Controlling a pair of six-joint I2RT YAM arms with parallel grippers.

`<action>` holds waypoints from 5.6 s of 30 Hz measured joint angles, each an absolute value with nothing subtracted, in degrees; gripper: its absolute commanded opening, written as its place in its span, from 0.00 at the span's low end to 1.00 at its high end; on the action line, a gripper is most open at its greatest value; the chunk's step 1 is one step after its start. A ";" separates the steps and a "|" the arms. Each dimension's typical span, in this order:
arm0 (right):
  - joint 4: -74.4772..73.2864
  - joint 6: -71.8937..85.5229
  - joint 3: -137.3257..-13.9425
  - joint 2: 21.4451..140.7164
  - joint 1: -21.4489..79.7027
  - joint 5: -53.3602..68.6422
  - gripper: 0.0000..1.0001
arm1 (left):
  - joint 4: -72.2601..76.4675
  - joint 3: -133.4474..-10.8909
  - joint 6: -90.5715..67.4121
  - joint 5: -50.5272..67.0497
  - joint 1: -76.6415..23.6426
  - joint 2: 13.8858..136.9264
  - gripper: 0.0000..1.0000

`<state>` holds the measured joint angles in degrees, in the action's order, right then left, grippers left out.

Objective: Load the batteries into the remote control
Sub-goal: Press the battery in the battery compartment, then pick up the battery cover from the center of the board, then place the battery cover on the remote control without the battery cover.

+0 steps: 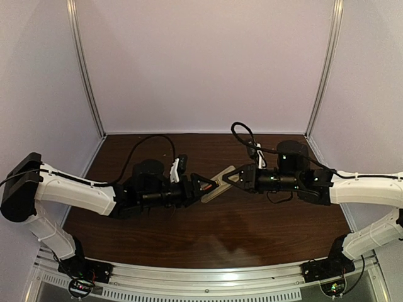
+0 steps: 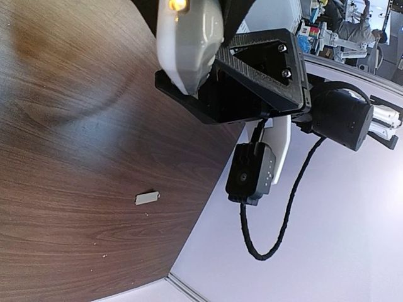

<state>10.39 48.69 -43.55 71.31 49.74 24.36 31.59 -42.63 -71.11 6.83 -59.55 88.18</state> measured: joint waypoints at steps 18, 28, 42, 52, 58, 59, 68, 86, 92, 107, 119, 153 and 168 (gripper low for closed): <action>7.84 48.21 -43.42 66.17 40.77 28.14 0.00 | 16.08 -44.03 -49.25 8.05 -54.59 74.48 0.97; 1.96 44.84 -42.54 63.96 35.40 30.02 0.00 | -18.83 -65.12 -22.87 2.39 -40.34 79.66 0.96; 1.56 43.20 -40.01 67.11 34.72 35.68 0.00 | -42.33 -75.88 1.58 -2.50 -27.75 101.06 0.88; 2.46 42.83 -39.86 68.16 34.68 37.74 0.00 | -46.61 -84.77 10.87 -3.05 -24.43 113.99 0.73; 2.87 42.78 -39.86 68.16 34.68 38.02 0.00 | -47.03 -85.17 14.83 -4.34 -24.21 116.46 0.67; 2.92 42.76 -39.86 68.16 34.68 38.15 0.00 | -46.89 -85.25 15.88 -4.29 -24.12 116.44 0.66; 3.20 42.35 -39.86 68.79 34.68 38.79 0.00 | -45.56 -86.98 24.53 0.99 -20.69 116.14 0.60; 3.14 42.17 -39.88 69.56 34.68 38.83 0.00 | -47.68 -90.08 30.26 9.30 -17.72 120.20 0.48; 3.14 42.17 -39.88 70.11 34.68 38.83 0.00 | -48.12 -89.93 30.39 9.30 -17.72 120.31 0.45; 3.18 42.11 -41.12 70.72 34.68 39.03 0.00 | -48.18 -87.05 30.37 10.57 -17.32 120.31 0.42; 3.27 41.95 -41.95 71.11 34.68 39.05 0.00 | -48.62 -86.72 29.32 11.60 -17.37 120.33 0.25; 28.40 61.28 -32.18 71.79 39.68 37.91 0.00 | -42.09 -84.05 11.35 8.64 -58.92 90.70 0.17; 31.55 64.97 -28.99 71.79 44.12 32.01 0.00 | -48.31 -88.12 10.46 4.84 -62.74 96.31 0.18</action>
<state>31.55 64.97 -28.99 71.79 44.12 32.01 -48.31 -88.12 10.46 4.84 -62.74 96.31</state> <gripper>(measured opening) 0.202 0.256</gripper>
